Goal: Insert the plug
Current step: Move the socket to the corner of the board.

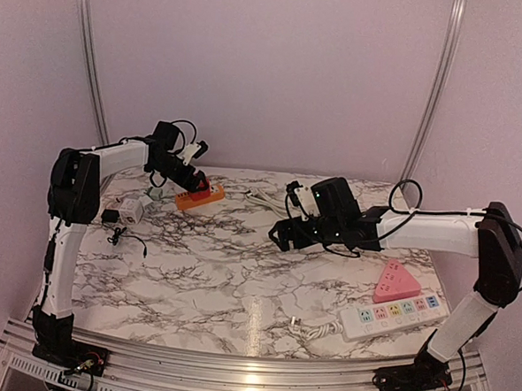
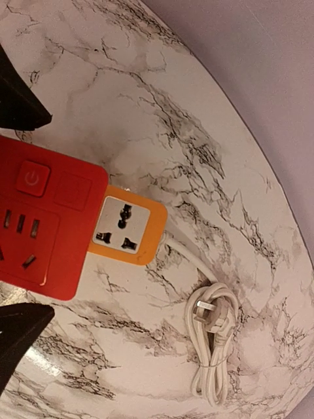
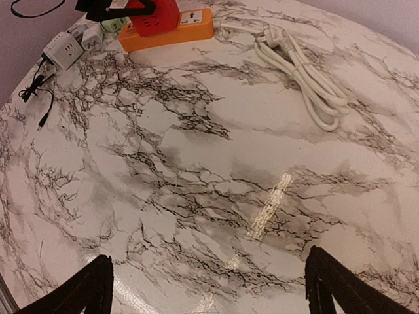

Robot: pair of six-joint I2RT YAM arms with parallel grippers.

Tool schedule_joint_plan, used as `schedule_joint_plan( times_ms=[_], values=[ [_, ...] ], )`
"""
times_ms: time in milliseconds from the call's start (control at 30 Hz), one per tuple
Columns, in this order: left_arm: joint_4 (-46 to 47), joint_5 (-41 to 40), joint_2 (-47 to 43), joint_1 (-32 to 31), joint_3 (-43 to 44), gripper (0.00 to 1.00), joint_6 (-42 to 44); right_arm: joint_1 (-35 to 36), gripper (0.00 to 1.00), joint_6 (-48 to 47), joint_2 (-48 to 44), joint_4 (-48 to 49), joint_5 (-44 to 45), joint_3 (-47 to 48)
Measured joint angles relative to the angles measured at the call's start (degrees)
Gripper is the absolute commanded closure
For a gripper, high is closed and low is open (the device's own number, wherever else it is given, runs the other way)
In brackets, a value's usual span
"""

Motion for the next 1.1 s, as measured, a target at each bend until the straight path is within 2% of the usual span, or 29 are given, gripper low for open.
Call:
schedule_joint_plan(
  times_ms=[133,333,433,667,967,1100],
  values=[
    [-0.5,-0.4,0.0,0.0,0.0,0.17,0.7,0.0,0.04,0.1,0.0,0.1,-0.1,0.0],
    [-0.9,-0.4,0.0,0.2,0.0,0.42,1.8,0.0,0.04,0.1,0.0,0.4,-0.2,0.0],
    [-1.0,-0.3,0.0,0.3,0.0,0.50,2.2,0.0,0.04,0.1,0.0,0.5,-0.2,0.0],
    [-1.1,-2.1,0.0,0.1,0.0,0.50,1.8,0.0,0.04,0.3,0.0,0.7,-0.6,-0.1],
    [-0.2,-18.6,-0.5,0.4,0.9,0.48,-0.4,0.0,0.04,0.8,0.0,1.8,-1.9,-1.2],
    [0.2,-22.5,-0.5,1.0,2.1,0.48,-0.7,0.0,0.04,0.8,0.0,2.1,-2.4,-1.5]
  ],
)
